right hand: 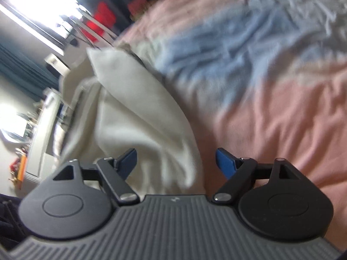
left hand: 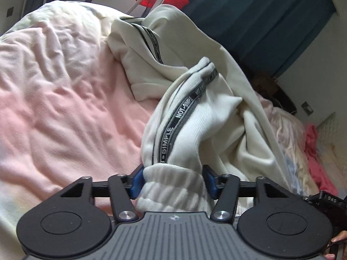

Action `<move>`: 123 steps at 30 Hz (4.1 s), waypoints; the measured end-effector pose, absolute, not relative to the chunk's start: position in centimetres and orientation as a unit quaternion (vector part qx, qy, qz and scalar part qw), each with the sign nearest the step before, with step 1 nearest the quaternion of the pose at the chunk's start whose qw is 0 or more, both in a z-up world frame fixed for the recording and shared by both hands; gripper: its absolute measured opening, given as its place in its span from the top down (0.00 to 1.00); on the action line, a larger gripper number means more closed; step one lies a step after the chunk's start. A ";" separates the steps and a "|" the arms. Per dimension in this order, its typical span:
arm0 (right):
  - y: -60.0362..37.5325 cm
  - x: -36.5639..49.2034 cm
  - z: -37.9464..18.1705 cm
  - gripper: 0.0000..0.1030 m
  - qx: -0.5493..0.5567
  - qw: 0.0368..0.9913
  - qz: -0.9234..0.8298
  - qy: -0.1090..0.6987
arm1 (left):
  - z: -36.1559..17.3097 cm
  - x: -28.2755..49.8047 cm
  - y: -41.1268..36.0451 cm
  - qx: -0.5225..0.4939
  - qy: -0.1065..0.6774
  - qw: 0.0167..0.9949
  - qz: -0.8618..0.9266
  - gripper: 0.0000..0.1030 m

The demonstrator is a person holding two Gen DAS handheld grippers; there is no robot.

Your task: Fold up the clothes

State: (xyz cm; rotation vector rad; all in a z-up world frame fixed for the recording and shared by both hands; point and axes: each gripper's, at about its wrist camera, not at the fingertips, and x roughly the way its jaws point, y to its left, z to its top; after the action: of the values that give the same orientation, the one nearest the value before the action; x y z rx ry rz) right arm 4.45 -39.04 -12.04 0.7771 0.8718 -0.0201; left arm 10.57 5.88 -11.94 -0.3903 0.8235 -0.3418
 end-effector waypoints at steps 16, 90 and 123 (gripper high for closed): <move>-28.6 1.3 -9.9 0.71 0.419 0.805 0.166 0.386 | -3.4 12.9 13.3 -0.228 0.309 0.923 -0.023 0.87; -30.5 6.6 -2.5 0.15 0.142 0.952 0.112 0.245 | -2.9 24.1 -6.9 0.051 0.239 0.969 -0.038 0.21; -32.2 10.4 -7.4 0.15 0.142 0.952 0.010 0.272 | -6.6 3.6 -9.0 0.041 0.234 0.957 -0.164 0.95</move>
State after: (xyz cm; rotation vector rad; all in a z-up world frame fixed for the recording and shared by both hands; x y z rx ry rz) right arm 10.44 -32.23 -7.40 0.2894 0.5523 0.0195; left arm 3.65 -9.03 -6.60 0.0827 0.4751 -0.3331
